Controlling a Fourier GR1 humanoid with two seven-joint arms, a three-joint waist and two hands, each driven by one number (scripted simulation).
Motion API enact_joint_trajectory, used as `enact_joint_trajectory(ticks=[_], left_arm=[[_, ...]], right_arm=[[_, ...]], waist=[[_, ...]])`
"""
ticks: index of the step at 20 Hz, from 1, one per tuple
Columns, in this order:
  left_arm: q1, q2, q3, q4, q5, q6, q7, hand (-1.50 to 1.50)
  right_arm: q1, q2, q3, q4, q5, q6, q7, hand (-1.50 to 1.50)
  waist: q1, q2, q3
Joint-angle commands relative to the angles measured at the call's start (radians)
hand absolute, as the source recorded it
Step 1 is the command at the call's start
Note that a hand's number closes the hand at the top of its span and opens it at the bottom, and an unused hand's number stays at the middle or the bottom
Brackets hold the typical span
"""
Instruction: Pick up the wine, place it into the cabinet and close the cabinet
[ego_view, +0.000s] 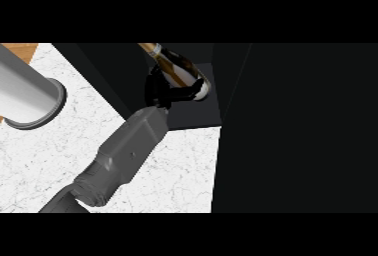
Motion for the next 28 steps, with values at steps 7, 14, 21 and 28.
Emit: enact_joint_trajectory(ticks=[7,14,21,28], left_arm=[[0.053,0.000,-0.096,-0.052,0.064,0.017,-0.015,1.50],[0.118,0.000,-0.167,-0.129,0.148,0.050,-0.071,1.50],[0.072,0.000,-0.172,-0.144,0.251,0.103,-0.112,-1.50],[0.041,0.000,-0.204,-0.122,0.314,0.127,-0.119,-1.50]], right_arm=[[-0.068,-0.011,-0.037,0.036,-0.033,-0.002,0.008,-1.50],[-0.033,0.010,0.028,0.018,-0.014,0.002,0.002,-1.50],[-0.054,0.012,0.021,0.052,0.001,0.003,-0.024,-1.50],[-0.029,0.013,0.032,0.035,0.009,0.000,-0.016,-1.50]], waist=[[-0.025,0.006,0.000],[-0.055,0.007,-0.001],[-0.046,0.009,0.000],[-0.044,0.007,0.000]])
